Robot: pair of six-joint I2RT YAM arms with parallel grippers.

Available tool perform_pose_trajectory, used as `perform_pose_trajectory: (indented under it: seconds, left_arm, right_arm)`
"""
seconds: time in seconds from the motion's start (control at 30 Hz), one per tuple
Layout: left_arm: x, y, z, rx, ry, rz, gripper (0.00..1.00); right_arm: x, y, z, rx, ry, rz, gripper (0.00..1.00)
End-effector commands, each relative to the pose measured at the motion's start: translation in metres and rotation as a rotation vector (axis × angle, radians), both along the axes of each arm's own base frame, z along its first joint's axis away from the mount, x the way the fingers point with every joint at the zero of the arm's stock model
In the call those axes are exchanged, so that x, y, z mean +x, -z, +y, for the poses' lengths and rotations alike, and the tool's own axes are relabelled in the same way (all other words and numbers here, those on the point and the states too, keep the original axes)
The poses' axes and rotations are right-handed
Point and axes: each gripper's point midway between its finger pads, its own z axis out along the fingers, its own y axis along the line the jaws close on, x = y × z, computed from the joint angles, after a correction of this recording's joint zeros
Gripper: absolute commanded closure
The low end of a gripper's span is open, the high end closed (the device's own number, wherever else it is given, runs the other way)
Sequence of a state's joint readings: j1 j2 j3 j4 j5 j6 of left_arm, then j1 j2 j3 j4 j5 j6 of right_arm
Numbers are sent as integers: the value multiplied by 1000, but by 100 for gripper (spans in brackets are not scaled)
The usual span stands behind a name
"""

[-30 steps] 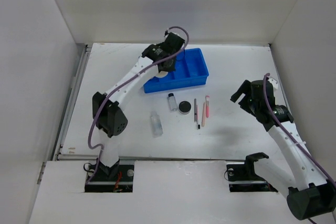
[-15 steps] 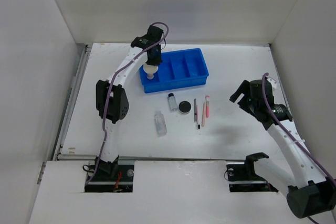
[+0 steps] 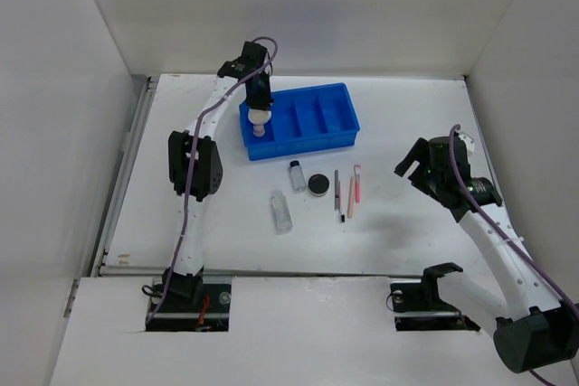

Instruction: Organize the makeup

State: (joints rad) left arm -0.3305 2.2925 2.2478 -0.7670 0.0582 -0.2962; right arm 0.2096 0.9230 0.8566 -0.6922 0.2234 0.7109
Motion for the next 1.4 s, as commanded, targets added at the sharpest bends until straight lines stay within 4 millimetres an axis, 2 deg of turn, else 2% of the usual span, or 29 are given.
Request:
perform_pose_trajectory:
  seconds: [0.0,0.07,0.23,0.27,0.3,0.33,0.43,0.53,0.57,0.6,0.63,0.67,0.7,0.73,0.8,0.83,0.87,0.9,0.93,0.97,1.0,1.03,1.07,1.1,1.13,1.17,1.23,1.33,1.37]
  left_arm:
    - [10,-20,-3,-36,10,-48,100]
    - [9,-14,-5,-40,16,-35,100]
    - [23,-9,19,-99,-58,-14,100]
    - [22,-9,18,-106,-52,-12,92]
    - [25,-9,26,-106,-67,-13,68]
    - [24,-10,23,-126,-65,-6,59]
    - [21,-15,24,-157,-54,4,47]
    - [16,-31,17,-197,-13,-14,45]
    - [14,-33,18,-197,-13,-14,45]
    - [8,-51,9,-216,12,-40,45]
    - [5,-57,10,-210,24,-52,45]
    - [-1,-63,4,-211,40,-57,45]
    - [-11,-87,-4,-206,70,-103,45]
    - [-20,-97,-5,-190,80,-118,45]
    - [-45,-96,-8,-161,98,-100,46]
    - [-67,-130,-17,-185,134,-172,48]
    - [-88,-97,-11,-125,118,-106,48]
    - [-105,-92,-14,-121,110,-94,48]
    - [-130,-109,-29,-140,138,-144,44]
    - [-142,-98,-28,-117,102,-134,42]
    - [-169,-57,-28,-97,97,-36,34]
    - [-187,-56,-41,-142,53,-25,28]
    - [-198,-44,-43,-142,20,2,28]
    - [-212,-14,-34,-91,-35,47,28]
    - [-220,-5,-36,-89,-63,53,27]
    - [-228,-1,-47,-117,-93,53,27]
    - [-241,23,-46,-89,-164,81,26]
    - [-244,44,-43,-50,-228,105,24]
    - [-245,47,-49,-54,-224,107,24]
  right_arm:
    - [10,-26,2,15,-7,-80,9]
    - [10,-26,2,15,-7,-80,9]
    - [10,-26,2,15,-7,-80,9]
    - [10,-26,2,15,-7,-80,9]
    - [10,-26,2,15,-7,-80,9]
    - [10,-26,2,15,-7,-80,9]
    - [10,-26,2,15,-7,-80,9]
    - [11,-25,8,29,-42,-76,9]
    - [14,-30,10,28,-61,-94,11]
    - [17,-37,12,23,-83,-119,11]
    - [17,-39,22,30,-128,-129,13]
    - [20,-52,28,28,-152,-163,14]
    - [22,-52,34,28,-170,-156,14]
    - [25,-56,41,22,-199,-166,14]
    - [29,-62,59,-4,-237,-163,15]
    - [30,-63,64,-14,-246,-163,15]
    - [28,-58,70,-34,-262,-148,15]
    - [29,-60,74,-33,-271,-150,13]
    - [29,-58,74,-23,-264,-150,13]
    - [32,-55,76,-23,-264,-148,12]
    - [32,-50,76,-17,-257,-142,10]
    - [32,-50,76,-17,-257,-142,10]
    - [33,-45,78,-14,-265,-133,9]
    - [33,-45,78,-13,-265,-133,9]
    - [33,-45,78,-13,-265,-133,9]
    - [34,-42,79,-16,-265,-124,7]
    - [33,-45,78,-14,-265,-133,7]
    - [30,-52,79,0,-271,-157,7]
    - [29,-49,78,-3,-271,-148,7]
